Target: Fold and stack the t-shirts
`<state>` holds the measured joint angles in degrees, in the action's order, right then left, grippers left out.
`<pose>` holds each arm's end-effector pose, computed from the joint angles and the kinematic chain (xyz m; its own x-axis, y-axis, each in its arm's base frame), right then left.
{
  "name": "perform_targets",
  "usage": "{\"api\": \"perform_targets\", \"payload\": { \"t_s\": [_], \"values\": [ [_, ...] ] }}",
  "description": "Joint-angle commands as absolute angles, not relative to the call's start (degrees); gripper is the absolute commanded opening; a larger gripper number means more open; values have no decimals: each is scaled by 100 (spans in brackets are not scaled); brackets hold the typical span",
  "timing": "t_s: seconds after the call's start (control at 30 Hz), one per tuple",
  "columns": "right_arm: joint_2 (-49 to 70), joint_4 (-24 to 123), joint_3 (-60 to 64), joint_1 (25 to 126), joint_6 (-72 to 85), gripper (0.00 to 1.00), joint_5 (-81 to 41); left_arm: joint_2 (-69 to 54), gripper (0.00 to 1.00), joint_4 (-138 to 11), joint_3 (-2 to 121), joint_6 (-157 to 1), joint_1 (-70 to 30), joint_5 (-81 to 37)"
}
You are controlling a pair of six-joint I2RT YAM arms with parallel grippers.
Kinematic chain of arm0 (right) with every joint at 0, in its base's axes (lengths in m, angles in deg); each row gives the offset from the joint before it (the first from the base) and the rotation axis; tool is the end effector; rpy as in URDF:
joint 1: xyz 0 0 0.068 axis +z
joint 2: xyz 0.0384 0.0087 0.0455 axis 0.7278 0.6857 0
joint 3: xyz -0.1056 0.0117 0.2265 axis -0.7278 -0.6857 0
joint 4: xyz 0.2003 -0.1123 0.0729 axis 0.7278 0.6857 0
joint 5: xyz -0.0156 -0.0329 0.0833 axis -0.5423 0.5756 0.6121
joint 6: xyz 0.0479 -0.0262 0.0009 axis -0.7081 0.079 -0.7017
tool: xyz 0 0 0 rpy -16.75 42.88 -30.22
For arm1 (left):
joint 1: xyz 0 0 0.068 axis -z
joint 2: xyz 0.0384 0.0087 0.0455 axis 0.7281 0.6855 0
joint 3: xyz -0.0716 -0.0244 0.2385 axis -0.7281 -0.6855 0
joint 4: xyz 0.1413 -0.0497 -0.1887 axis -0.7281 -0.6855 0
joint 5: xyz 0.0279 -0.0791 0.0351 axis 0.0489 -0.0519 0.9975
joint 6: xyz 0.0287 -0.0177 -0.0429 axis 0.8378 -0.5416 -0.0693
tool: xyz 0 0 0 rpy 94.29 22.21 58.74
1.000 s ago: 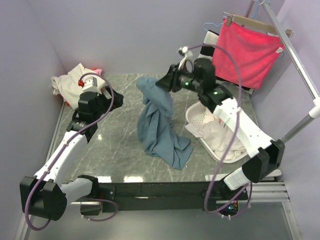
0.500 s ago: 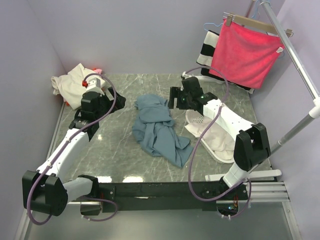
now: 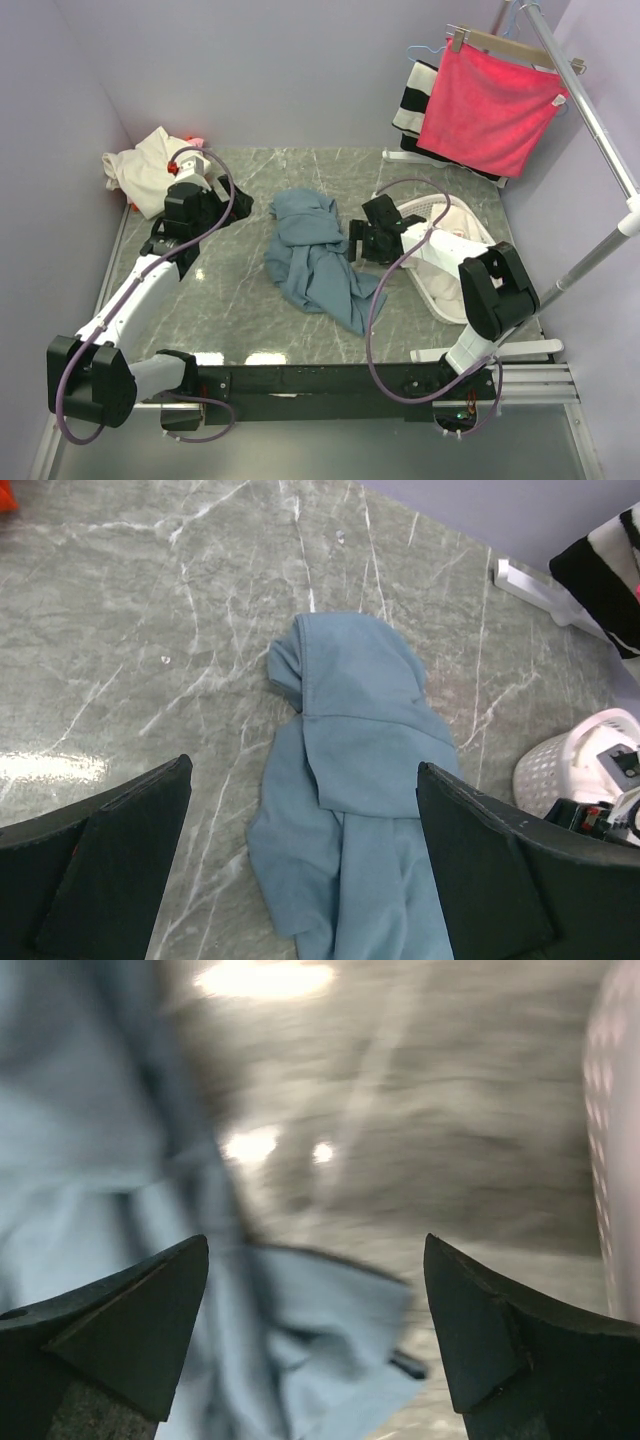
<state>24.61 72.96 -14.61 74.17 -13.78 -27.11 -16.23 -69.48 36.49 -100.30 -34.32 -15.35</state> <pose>0.2768 0.1441 0.1754 -0.8951 0.0522 -0.4428 -0.0596 0.9702 0.2350 0.2511 -0.0563 0.2860 -0.4219 -0.4728 -0.7736 0.0073 0.8515 -0.5243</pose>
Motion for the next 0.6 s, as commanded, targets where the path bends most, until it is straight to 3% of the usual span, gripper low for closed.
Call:
{"api": "perform_targets", "payload": {
  "t_s": [0.0,0.27,0.57],
  "values": [
    [2396,7424,-1611,7010,-1914,95,-4143,-1554,99,-6825,3773,-9902,-3460,-1671],
    [2186,7274,-1945,5955,-2073,96,-4601,-1440,99,-6869,3808,-9858,-3460,-1679],
    [2045,7274,-1839,5796,-1774,96,-4812,-1238,99,-7010,3879,-9858,-3460,-1610]
  ]
}}
